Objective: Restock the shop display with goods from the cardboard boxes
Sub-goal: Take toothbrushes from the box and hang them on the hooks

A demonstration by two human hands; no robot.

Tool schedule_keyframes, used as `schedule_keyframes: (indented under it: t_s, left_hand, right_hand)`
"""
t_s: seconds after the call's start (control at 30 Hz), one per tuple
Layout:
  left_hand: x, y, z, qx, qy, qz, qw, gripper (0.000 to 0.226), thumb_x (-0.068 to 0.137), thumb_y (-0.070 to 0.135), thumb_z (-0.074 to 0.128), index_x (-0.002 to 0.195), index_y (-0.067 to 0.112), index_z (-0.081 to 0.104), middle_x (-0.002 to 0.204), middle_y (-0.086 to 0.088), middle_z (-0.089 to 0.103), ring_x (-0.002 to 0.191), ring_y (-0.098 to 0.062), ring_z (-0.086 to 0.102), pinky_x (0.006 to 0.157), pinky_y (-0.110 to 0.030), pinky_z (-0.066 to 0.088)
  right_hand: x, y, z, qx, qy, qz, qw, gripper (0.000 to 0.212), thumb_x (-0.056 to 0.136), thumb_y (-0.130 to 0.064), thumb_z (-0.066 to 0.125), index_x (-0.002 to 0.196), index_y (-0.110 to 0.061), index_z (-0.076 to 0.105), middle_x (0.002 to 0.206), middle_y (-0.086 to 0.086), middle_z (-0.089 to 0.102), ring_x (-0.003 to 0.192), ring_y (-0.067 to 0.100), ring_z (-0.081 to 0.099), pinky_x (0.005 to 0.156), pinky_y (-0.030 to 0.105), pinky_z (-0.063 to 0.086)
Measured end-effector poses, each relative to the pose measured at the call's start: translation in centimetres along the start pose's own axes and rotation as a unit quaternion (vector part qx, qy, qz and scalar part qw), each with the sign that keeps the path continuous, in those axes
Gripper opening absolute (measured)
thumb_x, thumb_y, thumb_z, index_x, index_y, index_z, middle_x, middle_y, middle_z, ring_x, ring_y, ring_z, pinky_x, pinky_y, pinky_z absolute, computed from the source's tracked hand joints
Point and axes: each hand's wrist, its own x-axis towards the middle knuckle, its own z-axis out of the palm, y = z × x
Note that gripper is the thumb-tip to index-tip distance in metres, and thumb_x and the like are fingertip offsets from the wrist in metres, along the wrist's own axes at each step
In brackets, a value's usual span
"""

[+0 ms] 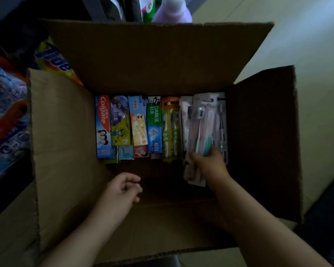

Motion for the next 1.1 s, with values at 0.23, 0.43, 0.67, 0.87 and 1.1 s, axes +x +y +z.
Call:
schedule_keyframes:
  t_s: [0.23,0.43,0.67,0.87,1.1]
  left_hand:
    - [-1.8,4.2,1.6,-0.097,-0.11,0.014,0.989,0.024,0.084,0.039,0.062,0.107,0.031,0.062,0.11,0.001,0.069,0.102,-0.016,0.064,0.089,-0.036,0.052]
    - [-1.8,4.7,1.8,-0.238,-0.12,-0.055,0.962,0.044,0.068,0.042,0.064,0.109,0.026,0.065,0.103,-0.01,0.073,0.097,-0.028,0.068,0.08,-0.044,0.055]
    - [1.0,1.3,-1.8,-0.225,-0.049,-0.049,0.972,0.041,0.075,0.041,0.058,0.111,0.022,0.063,0.098,-0.004,0.075,0.091,-0.021,0.07,0.075,-0.04,0.052]
    - [2.5,-1.8,-2.8,-0.258,-0.051,-0.067,0.962,0.038,0.077,0.039,0.058,0.113,0.029,0.062,0.101,-0.006,0.074,0.091,-0.021,0.072,0.079,-0.043,0.049]
    - [1.5,-1.9,-2.8,-0.291,-0.038,-0.044,0.955,0.04,0.072,0.029,0.062,0.112,0.028,0.061,0.102,-0.005,0.074,0.091,-0.019,0.071,0.077,-0.041,0.049]
  right_hand:
    - [-8.4,-3.0,-2.4,0.141,-0.268,0.047,0.952,0.039,0.081,-0.014,0.065,0.118,-0.019,0.056,0.103,0.002,0.07,0.093,0.017,0.071,0.077,0.032,0.058]
    - [-10.5,-2.5,1.4,0.002,-0.311,0.008,0.951,0.046,0.089,-0.033,0.063,0.131,-0.027,0.046,0.12,-0.007,0.061,0.106,0.011,0.064,0.083,0.024,0.055]
    - [-2.3,-0.5,4.3,-0.104,-0.011,-0.064,0.992,0.045,0.093,-0.036,0.058,0.134,-0.024,0.043,0.123,-0.008,0.05,0.113,0.011,0.052,0.085,0.024,0.047]
    - [6.2,2.7,5.5,-0.327,0.076,-0.091,0.938,0.035,0.092,-0.024,0.059,0.123,-0.007,0.054,0.137,0.017,0.039,0.124,0.034,0.043,0.105,0.034,0.036]
    - [4.3,1.5,4.4,-0.188,0.096,-0.053,0.976,0.024,0.1,-0.02,0.045,0.108,-0.003,0.06,0.099,0.011,0.062,0.094,0.026,0.059,0.075,0.029,0.045]
